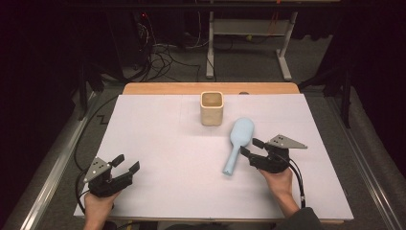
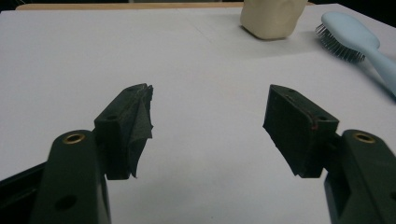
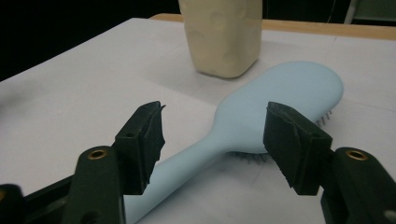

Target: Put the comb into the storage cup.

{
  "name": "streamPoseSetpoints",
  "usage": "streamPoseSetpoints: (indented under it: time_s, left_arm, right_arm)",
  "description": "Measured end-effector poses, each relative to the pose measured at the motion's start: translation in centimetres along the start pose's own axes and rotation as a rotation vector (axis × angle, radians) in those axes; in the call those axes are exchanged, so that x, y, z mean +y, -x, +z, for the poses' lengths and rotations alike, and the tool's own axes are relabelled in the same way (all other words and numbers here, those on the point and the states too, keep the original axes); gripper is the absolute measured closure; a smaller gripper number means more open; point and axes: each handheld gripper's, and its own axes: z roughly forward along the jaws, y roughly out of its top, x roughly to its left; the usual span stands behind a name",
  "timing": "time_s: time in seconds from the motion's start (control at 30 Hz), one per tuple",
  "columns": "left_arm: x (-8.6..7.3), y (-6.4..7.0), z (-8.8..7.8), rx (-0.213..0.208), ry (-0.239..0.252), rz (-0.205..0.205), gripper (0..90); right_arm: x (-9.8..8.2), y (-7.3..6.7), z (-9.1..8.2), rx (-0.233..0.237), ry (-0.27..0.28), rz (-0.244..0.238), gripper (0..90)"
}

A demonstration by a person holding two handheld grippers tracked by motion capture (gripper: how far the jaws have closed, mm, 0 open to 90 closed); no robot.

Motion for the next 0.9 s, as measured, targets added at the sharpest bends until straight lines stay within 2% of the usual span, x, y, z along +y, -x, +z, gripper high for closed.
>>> streamPoseSetpoints:
  time_s: [0.17,0.33,0.7,0.83,0.87,0.9]
  left_arm:
    - [0.0,0.0,0.0,-0.003,-0.007,-0.002,32.5]
    - [0.0,0.0,0.1,0.001,-0.011,-0.006,32.6]
    - [-0.1,0.0,0.1,0.004,-0.017,-0.008,32.6]
    - [-0.1,-0.1,0.1,0.002,-0.016,-0.014,32.6]
    - [-0.1,-0.1,0.1,0.002,-0.016,-0.014,32.6]
    - [-0.1,-0.1,0.1,0.002,-0.013,-0.017,32.7]
  right_arm:
    - [0.7,-0.5,0.9,0.034,-0.041,-0.001,45.0]
    - [1.3,-0.7,1.6,0.043,-0.080,0.015,49.9]
    - [2.9,-1.4,2.7,0.048,-0.225,0.021,72.9]
    - [3.6,-1.8,3.2,0.053,-0.277,0.002,82.1]
    - [3.6,-1.8,3.2,0.053,-0.277,0.002,82.1]
    - [3.9,-2.0,3.5,0.056,-0.312,-0.013,86.3]
